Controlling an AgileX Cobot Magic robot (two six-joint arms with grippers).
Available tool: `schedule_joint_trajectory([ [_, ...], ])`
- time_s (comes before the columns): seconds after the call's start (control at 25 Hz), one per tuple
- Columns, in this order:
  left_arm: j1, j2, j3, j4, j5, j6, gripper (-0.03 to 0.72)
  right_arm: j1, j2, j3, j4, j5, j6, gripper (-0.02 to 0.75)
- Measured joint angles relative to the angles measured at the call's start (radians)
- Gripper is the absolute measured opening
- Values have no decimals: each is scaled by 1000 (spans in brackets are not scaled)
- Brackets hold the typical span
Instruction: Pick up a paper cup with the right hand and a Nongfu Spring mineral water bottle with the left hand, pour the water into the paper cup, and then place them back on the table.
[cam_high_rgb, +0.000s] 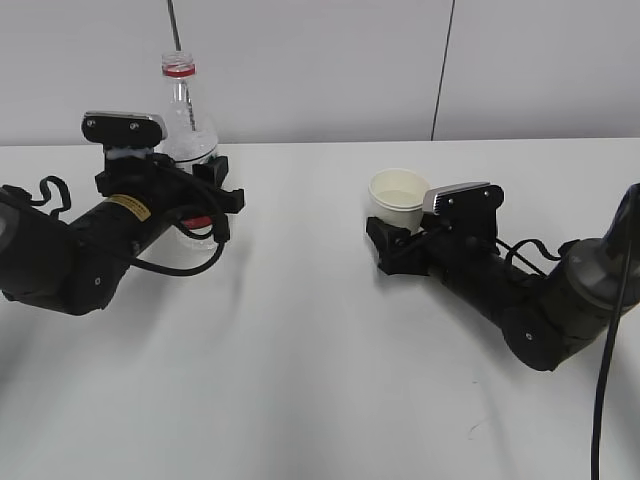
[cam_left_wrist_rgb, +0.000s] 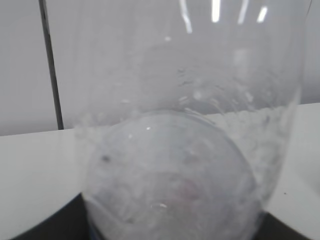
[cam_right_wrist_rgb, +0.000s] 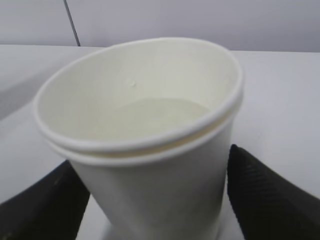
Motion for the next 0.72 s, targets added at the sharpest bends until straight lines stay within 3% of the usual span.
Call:
schedule_joint_trajectory([
  [0.72, 0, 0, 0, 2, 0, 0, 326, 0, -81, 152, 2, -24, 4, 629],
])
